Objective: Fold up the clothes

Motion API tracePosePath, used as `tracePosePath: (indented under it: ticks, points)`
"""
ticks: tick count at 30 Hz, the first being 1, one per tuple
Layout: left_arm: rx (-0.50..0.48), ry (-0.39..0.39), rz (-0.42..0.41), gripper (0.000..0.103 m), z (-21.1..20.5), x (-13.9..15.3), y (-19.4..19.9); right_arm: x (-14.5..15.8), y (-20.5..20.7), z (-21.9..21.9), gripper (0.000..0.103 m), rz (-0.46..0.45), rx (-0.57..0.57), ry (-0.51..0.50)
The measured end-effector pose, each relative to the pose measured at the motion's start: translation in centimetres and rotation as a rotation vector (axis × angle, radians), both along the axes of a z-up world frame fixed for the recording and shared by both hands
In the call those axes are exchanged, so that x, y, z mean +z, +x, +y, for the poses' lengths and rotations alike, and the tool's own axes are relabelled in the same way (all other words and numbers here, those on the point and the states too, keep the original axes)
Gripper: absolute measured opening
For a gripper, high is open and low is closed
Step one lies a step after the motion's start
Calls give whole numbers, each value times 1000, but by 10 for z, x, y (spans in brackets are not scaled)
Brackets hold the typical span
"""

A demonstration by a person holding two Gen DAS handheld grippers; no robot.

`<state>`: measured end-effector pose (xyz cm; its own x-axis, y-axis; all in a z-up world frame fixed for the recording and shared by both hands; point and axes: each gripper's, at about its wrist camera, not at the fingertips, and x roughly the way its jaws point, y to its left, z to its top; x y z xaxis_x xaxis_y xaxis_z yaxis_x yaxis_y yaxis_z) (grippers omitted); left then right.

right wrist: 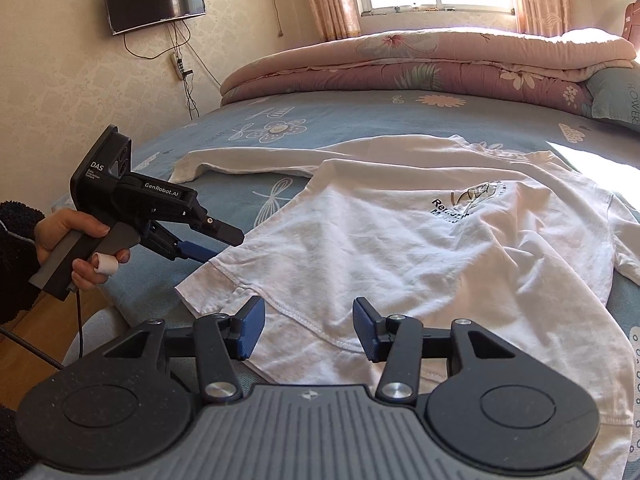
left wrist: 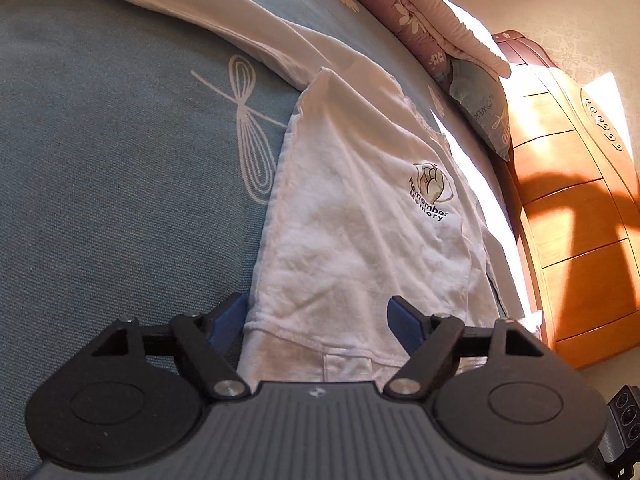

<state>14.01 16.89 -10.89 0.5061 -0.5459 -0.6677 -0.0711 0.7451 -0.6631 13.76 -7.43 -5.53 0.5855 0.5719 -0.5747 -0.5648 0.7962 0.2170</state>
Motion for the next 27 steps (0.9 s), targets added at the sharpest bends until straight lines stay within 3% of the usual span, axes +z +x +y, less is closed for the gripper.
tracePosePath:
  ticks: [4,9,18,27]
  points:
    - [24,-45,7,88,-1,-3,3,8,-17,-11,58,-25,-13,33]
    - [-9,-43,-13,102,-7,-4,2,18,-35,-21,59,-54,-35,35]
    - [-66,-70,-58,100,-11,-9,-14,29,-62,-31,63,-100,-103,10]
    - [-93,-151,-40,96,-5,-21,-14,20,-58,-26,64,-54,-106,4]
